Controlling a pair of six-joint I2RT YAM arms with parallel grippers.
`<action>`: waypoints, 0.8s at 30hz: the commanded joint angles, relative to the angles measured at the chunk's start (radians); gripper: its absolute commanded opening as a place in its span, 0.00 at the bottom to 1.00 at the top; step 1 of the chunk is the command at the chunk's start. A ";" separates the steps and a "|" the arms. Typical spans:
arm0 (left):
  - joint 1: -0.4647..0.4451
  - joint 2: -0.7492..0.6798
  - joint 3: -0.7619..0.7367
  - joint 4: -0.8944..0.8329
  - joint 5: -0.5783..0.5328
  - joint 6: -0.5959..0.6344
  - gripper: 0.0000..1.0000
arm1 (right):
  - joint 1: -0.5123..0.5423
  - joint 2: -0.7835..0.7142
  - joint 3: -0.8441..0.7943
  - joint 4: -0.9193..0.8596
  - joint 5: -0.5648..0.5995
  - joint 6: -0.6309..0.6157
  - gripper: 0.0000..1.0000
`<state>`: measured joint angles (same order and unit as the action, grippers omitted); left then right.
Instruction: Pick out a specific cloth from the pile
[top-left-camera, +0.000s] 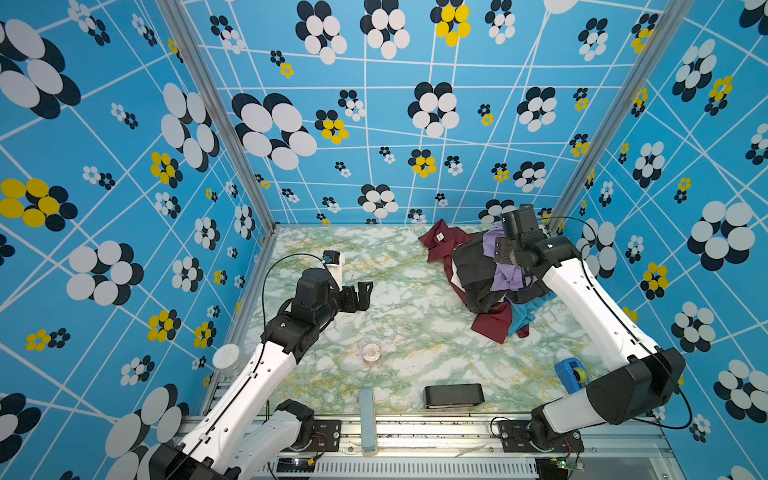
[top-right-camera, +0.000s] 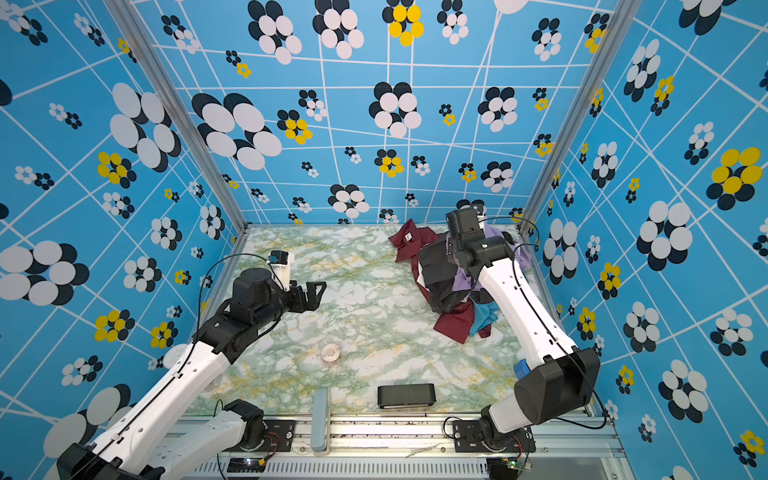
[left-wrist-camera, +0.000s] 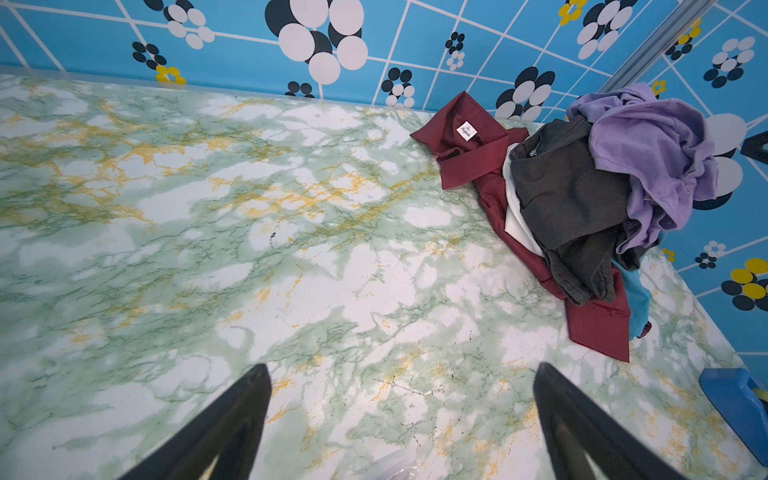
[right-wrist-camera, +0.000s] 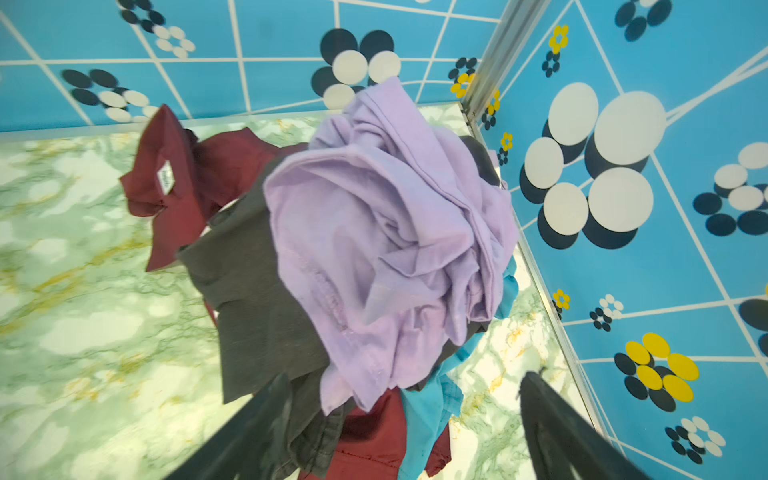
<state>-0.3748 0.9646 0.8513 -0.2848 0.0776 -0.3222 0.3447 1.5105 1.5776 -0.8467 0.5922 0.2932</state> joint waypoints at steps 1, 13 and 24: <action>-0.009 -0.021 -0.020 0.010 -0.055 -0.004 0.99 | 0.049 0.017 0.013 -0.065 -0.048 0.030 0.85; -0.009 -0.021 -0.035 0.003 -0.082 0.005 0.98 | 0.140 0.127 -0.135 0.025 -0.173 0.242 0.78; -0.009 0.013 -0.042 -0.001 -0.062 0.014 0.98 | 0.140 0.180 -0.243 0.181 -0.246 0.345 0.74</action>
<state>-0.3756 0.9741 0.8227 -0.2848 0.0082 -0.3283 0.4797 1.6634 1.3510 -0.7368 0.3809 0.5907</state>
